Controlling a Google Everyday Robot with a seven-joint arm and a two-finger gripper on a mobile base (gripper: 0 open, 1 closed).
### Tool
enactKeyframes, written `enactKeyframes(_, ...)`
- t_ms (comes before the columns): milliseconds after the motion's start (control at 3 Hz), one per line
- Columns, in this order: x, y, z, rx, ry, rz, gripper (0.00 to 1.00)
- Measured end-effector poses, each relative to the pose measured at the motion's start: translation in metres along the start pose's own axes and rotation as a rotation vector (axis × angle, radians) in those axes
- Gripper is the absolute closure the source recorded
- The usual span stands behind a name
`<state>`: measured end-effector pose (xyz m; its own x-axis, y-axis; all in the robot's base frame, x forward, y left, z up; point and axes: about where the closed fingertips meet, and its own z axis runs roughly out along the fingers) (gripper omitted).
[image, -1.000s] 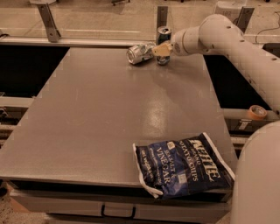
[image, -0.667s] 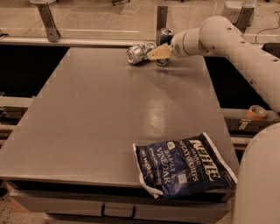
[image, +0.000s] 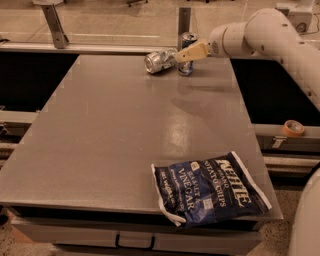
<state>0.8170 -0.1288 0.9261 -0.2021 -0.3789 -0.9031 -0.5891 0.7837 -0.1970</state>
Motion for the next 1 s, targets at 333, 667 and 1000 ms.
enactKeyframes(333, -0.058, -0.025, -0.068, 0.034, -0.092, -0.103, 0.00)
enactKeyframes(667, -0.143, -0.028, -0.149, 0.031, -0.231, -0.259, 0.00)
enactKeyframes(1000, -0.232, 0.005, -0.199, 0.018, -0.366, -0.464, 0.00)
